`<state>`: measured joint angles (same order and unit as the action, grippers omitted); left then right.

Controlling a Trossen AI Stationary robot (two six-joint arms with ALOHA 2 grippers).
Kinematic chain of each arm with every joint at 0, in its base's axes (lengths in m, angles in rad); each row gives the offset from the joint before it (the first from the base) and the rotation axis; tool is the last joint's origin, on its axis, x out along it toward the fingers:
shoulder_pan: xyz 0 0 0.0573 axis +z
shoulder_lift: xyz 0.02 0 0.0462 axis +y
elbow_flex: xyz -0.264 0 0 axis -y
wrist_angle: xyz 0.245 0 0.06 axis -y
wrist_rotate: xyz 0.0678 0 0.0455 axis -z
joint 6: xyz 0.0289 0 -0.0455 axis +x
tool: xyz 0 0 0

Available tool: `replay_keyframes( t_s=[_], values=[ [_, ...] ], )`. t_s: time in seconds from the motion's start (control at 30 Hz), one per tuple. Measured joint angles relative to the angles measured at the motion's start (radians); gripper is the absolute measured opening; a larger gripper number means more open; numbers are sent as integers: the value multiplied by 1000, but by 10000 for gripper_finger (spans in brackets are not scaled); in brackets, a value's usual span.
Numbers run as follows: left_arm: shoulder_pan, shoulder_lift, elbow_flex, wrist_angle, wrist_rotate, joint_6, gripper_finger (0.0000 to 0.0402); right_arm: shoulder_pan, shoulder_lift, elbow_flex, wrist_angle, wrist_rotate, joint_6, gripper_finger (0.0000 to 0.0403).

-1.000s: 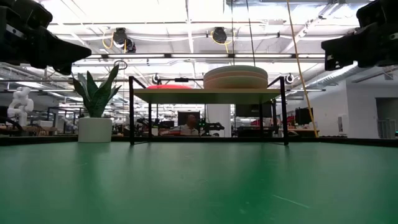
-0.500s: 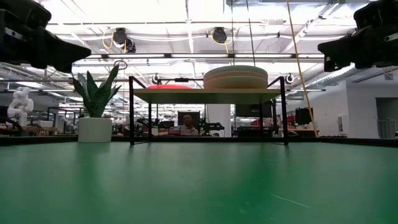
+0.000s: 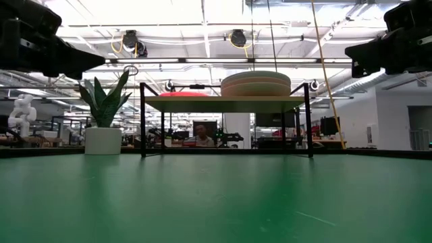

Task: Place and stack plates onto a shelf
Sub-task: Return to Home Position

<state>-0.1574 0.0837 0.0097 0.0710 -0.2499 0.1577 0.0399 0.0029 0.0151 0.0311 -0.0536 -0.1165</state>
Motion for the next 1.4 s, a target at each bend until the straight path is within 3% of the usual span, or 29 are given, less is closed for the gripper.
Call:
replay_keyframes(
  t_s=[0.57,1.4],
  values=[
    [150,0,0,-27,91,-21,1,0,0,0,2,0,0,0],
    [157,0,1,-32,129,-48,1,0,0,0,2,0,0,0]
  ],
)
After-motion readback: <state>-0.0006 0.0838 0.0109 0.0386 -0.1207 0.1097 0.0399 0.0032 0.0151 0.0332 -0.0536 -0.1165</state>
